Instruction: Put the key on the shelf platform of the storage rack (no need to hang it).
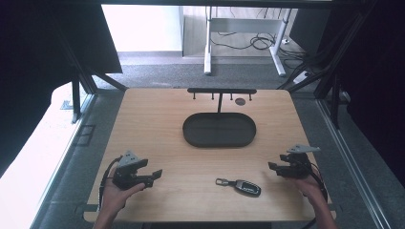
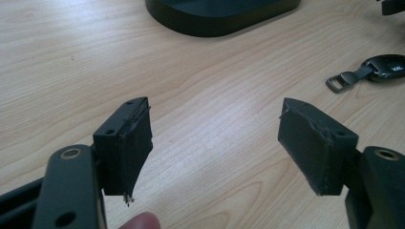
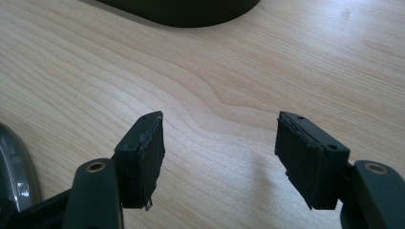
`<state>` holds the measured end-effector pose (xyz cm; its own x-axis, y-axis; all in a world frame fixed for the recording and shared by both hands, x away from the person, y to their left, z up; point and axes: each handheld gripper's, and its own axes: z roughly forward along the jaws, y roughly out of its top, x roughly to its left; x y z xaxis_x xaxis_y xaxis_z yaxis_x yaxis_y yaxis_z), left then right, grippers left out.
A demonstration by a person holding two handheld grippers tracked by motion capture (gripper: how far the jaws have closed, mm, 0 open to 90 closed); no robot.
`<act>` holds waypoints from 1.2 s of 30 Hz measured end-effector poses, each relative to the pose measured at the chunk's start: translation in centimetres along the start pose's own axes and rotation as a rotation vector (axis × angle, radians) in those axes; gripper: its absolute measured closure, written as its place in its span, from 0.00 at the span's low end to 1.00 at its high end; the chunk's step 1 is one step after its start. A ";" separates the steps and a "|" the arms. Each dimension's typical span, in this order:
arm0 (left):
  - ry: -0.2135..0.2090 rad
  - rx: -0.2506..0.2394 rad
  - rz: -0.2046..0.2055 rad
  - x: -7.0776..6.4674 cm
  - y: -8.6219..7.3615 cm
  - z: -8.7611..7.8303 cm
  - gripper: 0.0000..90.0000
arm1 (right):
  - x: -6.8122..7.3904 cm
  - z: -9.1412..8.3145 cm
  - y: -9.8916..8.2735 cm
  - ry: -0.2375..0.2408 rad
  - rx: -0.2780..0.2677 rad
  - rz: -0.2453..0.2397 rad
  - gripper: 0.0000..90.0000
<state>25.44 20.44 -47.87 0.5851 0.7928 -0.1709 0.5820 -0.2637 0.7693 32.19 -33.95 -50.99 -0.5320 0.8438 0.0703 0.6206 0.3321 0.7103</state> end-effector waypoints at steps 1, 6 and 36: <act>-0.001 -0.001 -0.001 0.0 0.0 -0.1 0.30 | -0.1 0.1 0.0 -0.004 0.001 0.000 0.39; 0.016 -0.011 0.007 -0.1 0.1 -0.3 0.31 | 0.1 0.2 -0.1 -0.009 0.003 -0.007 0.40; 0.005 -0.001 -0.001 -0.2 0.2 -0.5 0.31 | 7.4 -2.5 5.3 0.211 0.305 -0.343 0.40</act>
<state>25.20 20.55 -47.35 0.5814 0.7960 -0.1683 0.5819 -0.2623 0.7698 30.13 -27.01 -44.95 -0.8201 0.5714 0.0314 0.5130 0.7097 0.4828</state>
